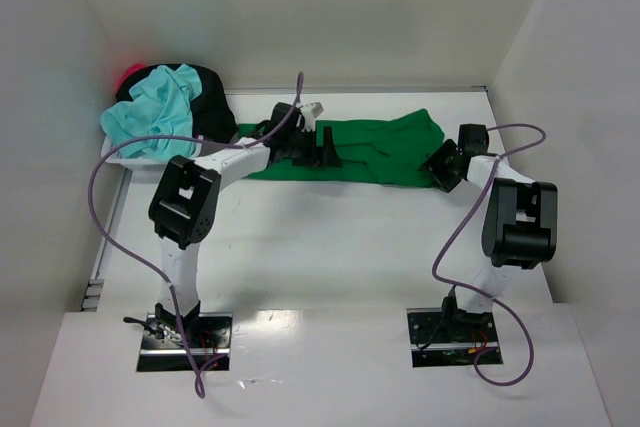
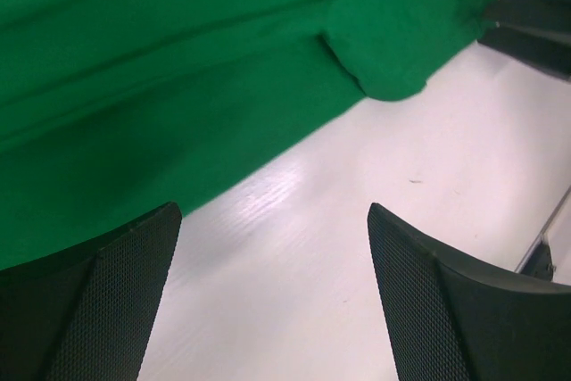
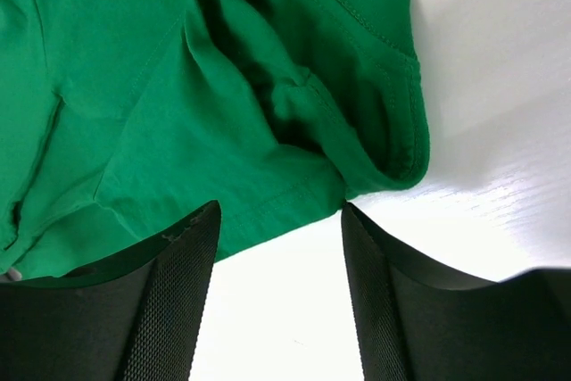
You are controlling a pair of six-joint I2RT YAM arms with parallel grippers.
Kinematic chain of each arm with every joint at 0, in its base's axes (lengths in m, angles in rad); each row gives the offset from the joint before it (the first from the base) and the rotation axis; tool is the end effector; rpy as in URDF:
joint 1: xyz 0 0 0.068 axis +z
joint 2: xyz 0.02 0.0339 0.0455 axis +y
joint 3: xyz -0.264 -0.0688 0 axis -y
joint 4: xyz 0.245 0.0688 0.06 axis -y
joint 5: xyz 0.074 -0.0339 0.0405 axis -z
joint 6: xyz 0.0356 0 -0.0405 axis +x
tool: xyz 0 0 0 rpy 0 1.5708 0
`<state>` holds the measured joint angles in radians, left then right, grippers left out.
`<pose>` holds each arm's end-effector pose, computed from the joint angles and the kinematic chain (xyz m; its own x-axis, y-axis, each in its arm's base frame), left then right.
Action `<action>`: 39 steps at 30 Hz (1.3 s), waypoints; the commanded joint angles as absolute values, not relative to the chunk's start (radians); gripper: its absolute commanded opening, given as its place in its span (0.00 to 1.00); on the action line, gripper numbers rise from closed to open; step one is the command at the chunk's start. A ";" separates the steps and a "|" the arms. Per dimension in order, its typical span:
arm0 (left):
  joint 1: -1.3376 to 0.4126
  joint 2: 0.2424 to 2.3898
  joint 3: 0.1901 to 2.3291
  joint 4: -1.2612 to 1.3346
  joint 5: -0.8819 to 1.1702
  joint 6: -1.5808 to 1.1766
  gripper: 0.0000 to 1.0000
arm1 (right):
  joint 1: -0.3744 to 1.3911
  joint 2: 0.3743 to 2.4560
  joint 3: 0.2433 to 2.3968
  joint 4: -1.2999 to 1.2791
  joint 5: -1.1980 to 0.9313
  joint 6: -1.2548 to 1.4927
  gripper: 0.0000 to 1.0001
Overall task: Fold and stack the t-shirts
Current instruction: Fold the other side of the tshirt into a rectangle
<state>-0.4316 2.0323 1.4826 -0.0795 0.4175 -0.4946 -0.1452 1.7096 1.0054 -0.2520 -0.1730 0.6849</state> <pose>0.4154 -0.2072 0.2103 -0.7933 -0.1123 -0.5983 0.3449 0.7269 -0.5938 0.3422 -0.0439 0.1730 -0.5981 0.7172 -0.3576 0.5457 0.6912 0.4737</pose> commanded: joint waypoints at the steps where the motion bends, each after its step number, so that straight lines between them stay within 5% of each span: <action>1: -0.460 2.063 1.532 -0.034 0.443 -0.485 0.93 | -0.155 1.707 1.022 -0.209 -0.156 0.667 0.62; 4: -0.460 2.072 1.532 -0.025 0.433 -0.494 0.92 | -0.155 1.727 1.032 -0.199 -0.156 0.667 0.54; 12: -0.460 2.100 1.542 -0.025 0.403 -0.503 0.92 | -0.155 1.795 1.071 -0.190 -0.167 0.658 0.10; 15: -0.460 2.100 1.542 -0.025 0.403 -0.503 0.92 | -0.155 1.795 1.092 -0.201 -0.167 0.658 0.00; 28: -0.442 2.100 1.532 -0.043 0.353 -0.534 0.92 | -0.155 1.769 1.275 -0.296 -0.166 0.647 0.00; 31: -0.442 2.100 1.532 -0.019 0.374 -0.534 0.93 | -0.155 1.758 1.249 -0.316 -0.109 0.637 0.18; 39: -0.474 2.131 1.552 0.052 0.466 -0.587 0.93 | -0.155 1.698 1.105 -0.305 -0.095 0.627 0.35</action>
